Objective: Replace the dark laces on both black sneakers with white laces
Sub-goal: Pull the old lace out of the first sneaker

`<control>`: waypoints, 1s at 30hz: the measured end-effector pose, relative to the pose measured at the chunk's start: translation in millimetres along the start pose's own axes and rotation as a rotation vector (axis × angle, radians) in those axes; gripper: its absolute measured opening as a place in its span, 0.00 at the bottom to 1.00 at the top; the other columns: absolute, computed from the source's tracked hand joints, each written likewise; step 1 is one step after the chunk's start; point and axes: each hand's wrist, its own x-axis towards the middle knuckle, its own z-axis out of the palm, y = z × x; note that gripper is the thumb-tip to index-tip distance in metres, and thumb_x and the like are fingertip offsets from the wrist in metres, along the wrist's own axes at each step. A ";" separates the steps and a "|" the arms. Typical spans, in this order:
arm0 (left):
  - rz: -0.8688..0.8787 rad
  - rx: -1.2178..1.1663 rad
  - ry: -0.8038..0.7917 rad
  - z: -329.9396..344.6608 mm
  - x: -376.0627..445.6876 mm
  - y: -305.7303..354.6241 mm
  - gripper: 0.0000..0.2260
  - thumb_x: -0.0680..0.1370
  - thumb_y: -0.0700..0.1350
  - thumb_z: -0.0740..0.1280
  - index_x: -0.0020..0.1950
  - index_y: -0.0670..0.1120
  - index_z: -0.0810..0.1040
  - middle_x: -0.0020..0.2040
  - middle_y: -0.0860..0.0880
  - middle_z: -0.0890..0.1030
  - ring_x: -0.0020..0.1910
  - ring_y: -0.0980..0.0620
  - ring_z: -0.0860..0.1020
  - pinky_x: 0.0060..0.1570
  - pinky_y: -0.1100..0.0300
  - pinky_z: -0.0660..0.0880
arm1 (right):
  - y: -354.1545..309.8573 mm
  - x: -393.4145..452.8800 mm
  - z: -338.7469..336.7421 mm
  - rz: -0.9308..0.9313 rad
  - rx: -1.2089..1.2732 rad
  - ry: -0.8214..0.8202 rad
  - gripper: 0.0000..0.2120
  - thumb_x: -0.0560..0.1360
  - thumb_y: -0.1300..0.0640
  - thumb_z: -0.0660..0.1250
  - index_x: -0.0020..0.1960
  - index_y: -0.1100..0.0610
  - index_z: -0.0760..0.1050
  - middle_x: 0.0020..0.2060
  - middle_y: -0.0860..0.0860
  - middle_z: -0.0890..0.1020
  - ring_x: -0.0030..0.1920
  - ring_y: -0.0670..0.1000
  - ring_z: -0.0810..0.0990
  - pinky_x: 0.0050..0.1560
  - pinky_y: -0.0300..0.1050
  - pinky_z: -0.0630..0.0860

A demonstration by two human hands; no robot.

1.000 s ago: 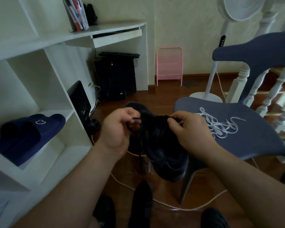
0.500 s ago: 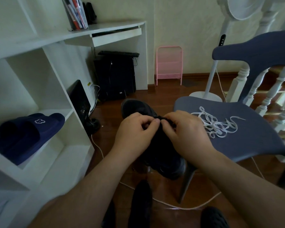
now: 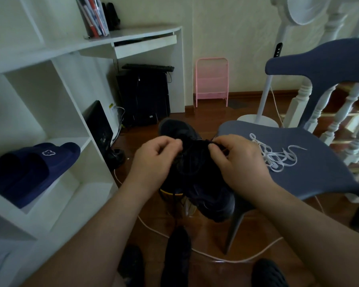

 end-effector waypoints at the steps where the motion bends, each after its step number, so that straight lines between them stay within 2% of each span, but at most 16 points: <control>1: -0.007 0.044 0.016 5.1 -1.8 2.1 0.09 0.79 0.57 0.67 0.43 0.57 0.84 0.43 0.56 0.83 0.45 0.60 0.80 0.46 0.60 0.76 | -1.1 -1.2 2.4 -0.019 -0.012 0.000 0.09 0.81 0.53 0.67 0.47 0.56 0.82 0.38 0.49 0.81 0.40 0.49 0.77 0.43 0.52 0.76; 3: 0.065 0.197 -0.018 13.1 -6.6 8.5 0.05 0.80 0.58 0.71 0.47 0.60 0.85 0.45 0.56 0.80 0.47 0.60 0.78 0.47 0.60 0.76 | -4.0 -3.3 6.7 -0.052 -0.033 -0.014 0.10 0.81 0.52 0.66 0.46 0.56 0.81 0.37 0.49 0.79 0.39 0.50 0.77 0.42 0.52 0.76; 6: 0.138 0.313 -0.059 20.4 -8.9 14.3 0.07 0.80 0.57 0.70 0.52 0.58 0.86 0.44 0.57 0.77 0.46 0.60 0.76 0.47 0.59 0.75 | -3.9 -3.8 10.1 -0.073 -0.031 -0.020 0.12 0.81 0.51 0.63 0.45 0.56 0.80 0.37 0.49 0.78 0.39 0.49 0.76 0.41 0.53 0.75; 9: 0.102 0.271 -0.066 21.7 -8.9 17.0 0.04 0.79 0.56 0.72 0.50 0.59 0.85 0.44 0.58 0.77 0.46 0.61 0.76 0.45 0.63 0.74 | -2.1 -4.1 9.3 -0.067 -0.035 -0.016 0.11 0.81 0.52 0.65 0.45 0.56 0.81 0.37 0.49 0.79 0.39 0.50 0.77 0.41 0.53 0.75; 11: 0.075 0.272 -0.071 23.8 -9.6 16.3 0.04 0.78 0.53 0.73 0.44 0.59 0.83 0.42 0.57 0.77 0.44 0.61 0.77 0.43 0.63 0.73 | -3.2 -5.2 9.3 -0.076 -0.047 -0.026 0.10 0.81 0.53 0.66 0.45 0.56 0.81 0.37 0.49 0.79 0.39 0.49 0.77 0.41 0.53 0.75; 12: 0.059 0.239 -0.070 24.3 -9.4 15.2 0.06 0.78 0.51 0.73 0.41 0.57 0.83 0.41 0.56 0.78 0.42 0.60 0.77 0.42 0.62 0.72 | -3.4 -5.1 8.9 -0.079 -0.050 -0.029 0.09 0.81 0.53 0.66 0.46 0.56 0.81 0.37 0.49 0.79 0.39 0.50 0.77 0.42 0.53 0.75; 15: 0.060 -0.077 -0.140 18.9 -9.8 16.8 0.06 0.72 0.46 0.70 0.35 0.53 0.82 0.37 0.55 0.79 0.38 0.58 0.77 0.41 0.57 0.71 | 1.7 -0.6 5.1 -0.002 -0.013 -0.014 0.09 0.82 0.54 0.67 0.47 0.57 0.83 0.38 0.50 0.82 0.40 0.49 0.78 0.43 0.52 0.76; 16: 0.106 -0.143 -0.187 15.2 -12.1 18.2 0.06 0.71 0.47 0.70 0.34 0.55 0.82 0.37 0.56 0.80 0.40 0.57 0.78 0.44 0.57 0.72 | 3.7 1.3 2.6 0.053 0.014 -0.012 0.09 0.82 0.54 0.66 0.48 0.57 0.83 0.39 0.49 0.82 0.40 0.49 0.79 0.44 0.50 0.76; 18: 0.229 -0.103 -0.259 8.2 -16.6 19.9 0.08 0.75 0.52 0.67 0.41 0.57 0.87 0.43 0.56 0.83 0.50 0.53 0.80 0.52 0.58 0.73 | 6.7 3.6 -2.0 0.139 0.062 -0.006 0.09 0.82 0.53 0.66 0.51 0.54 0.84 0.38 0.45 0.82 0.39 0.45 0.79 0.41 0.43 0.75; 20: 0.282 -0.036 -0.195 2.5 -15.9 16.5 0.12 0.81 0.55 0.64 0.50 0.57 0.88 0.47 0.57 0.83 0.55 0.51 0.80 0.55 0.61 0.73 | 8.7 4.5 -3.9 0.166 0.083 0.001 0.09 0.83 0.52 0.65 0.53 0.52 0.84 0.38 0.42 0.81 0.39 0.41 0.79 0.39 0.38 0.74; 22: 0.208 -0.056 -0.006 -2.3 -10.8 10.8 0.12 0.85 0.53 0.64 0.51 0.56 0.87 0.46 0.59 0.83 0.52 0.56 0.81 0.51 0.66 0.73 | 9.2 4.2 -4.8 0.178 0.090 -0.003 0.09 0.83 0.52 0.65 0.53 0.50 0.84 0.37 0.39 0.80 0.40 0.38 0.79 0.38 0.32 0.72; 24: 0.085 -0.008 0.132 -4.3 -4.2 1.6 0.08 0.84 0.51 0.68 0.52 0.57 0.87 0.47 0.60 0.85 0.50 0.60 0.82 0.49 0.66 0.76 | 8.1 2.9 -5.6 0.169 0.087 -0.006 0.09 0.83 0.51 0.65 0.53 0.50 0.84 0.36 0.37 0.79 0.41 0.36 0.78 0.37 0.27 0.68; 26: 0.010 0.025 0.141 -4.8 -1.3 -6.7 0.06 0.82 0.50 0.71 0.54 0.60 0.86 0.48 0.59 0.85 0.48 0.60 0.82 0.48 0.62 0.78 | 5.7 1.9 -6.4 0.154 0.087 -0.009 0.09 0.83 0.51 0.65 0.52 0.49 0.83 0.36 0.37 0.79 0.43 0.36 0.78 0.37 0.27 0.68; 30: 0.089 0.113 0.062 -4.4 -0.3 -11.4 0.07 0.81 0.51 0.71 0.57 0.63 0.86 0.51 0.61 0.84 0.50 0.62 0.81 0.51 0.61 0.78 | 1.8 1.8 -7.2 0.134 0.115 0.012 0.08 0.83 0.52 0.65 0.52 0.49 0.83 0.37 0.37 0.79 0.43 0.36 0.79 0.37 0.27 0.68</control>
